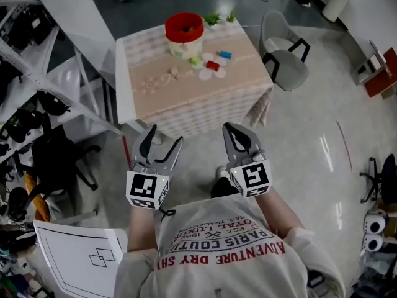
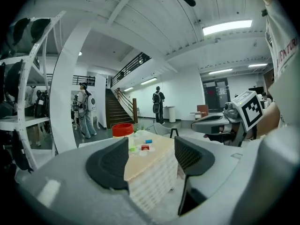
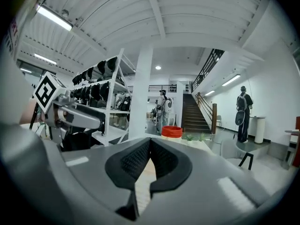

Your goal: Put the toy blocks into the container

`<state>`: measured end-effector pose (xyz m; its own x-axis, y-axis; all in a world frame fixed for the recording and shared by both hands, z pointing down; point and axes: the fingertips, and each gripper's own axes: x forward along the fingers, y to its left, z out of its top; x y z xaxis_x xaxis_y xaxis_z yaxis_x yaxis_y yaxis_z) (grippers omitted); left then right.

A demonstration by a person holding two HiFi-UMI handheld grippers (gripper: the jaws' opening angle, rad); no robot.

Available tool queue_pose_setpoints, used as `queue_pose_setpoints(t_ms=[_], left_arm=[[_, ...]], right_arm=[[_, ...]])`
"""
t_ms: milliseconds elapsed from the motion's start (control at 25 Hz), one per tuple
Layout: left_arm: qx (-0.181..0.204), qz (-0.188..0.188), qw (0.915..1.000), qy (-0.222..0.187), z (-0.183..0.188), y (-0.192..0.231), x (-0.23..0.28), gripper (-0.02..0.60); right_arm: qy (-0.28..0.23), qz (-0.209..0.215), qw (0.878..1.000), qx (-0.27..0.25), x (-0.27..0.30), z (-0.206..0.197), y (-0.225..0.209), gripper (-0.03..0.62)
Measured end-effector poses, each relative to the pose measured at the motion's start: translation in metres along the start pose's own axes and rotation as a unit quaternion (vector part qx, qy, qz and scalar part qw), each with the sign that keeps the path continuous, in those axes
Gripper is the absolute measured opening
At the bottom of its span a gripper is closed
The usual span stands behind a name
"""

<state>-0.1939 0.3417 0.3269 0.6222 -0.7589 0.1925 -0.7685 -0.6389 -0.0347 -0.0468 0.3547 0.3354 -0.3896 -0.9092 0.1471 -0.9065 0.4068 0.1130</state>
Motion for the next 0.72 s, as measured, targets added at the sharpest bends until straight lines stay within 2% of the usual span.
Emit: queue_pose_setpoints(t_ms=[160,360,480,720], left_arm=[[-0.008,0.033,0.9994,0.011,0.007,0.006,0.058,0.305],[0.033,0.070,0.9966,0.027,0.012,0.011,0.122,0.311],[0.022,0.082,0.9960,0.028,0.011,0.020,0.147,0.324],[0.010,0.085,0.9934,0.076,-0.015,0.045,0.184,0.325]], right_arm=[[0.011,0.033,0.999,0.002,0.039,-0.004,-0.055,0.000],[0.012,0.056,0.998,-0.008,0.083,-0.007,-0.110,0.001],[0.013,0.075,0.997,-0.017,0.106,-0.010,-0.127,0.001],[0.027,0.099,0.995,-0.011,0.147,-0.021,-0.145,0.002]])
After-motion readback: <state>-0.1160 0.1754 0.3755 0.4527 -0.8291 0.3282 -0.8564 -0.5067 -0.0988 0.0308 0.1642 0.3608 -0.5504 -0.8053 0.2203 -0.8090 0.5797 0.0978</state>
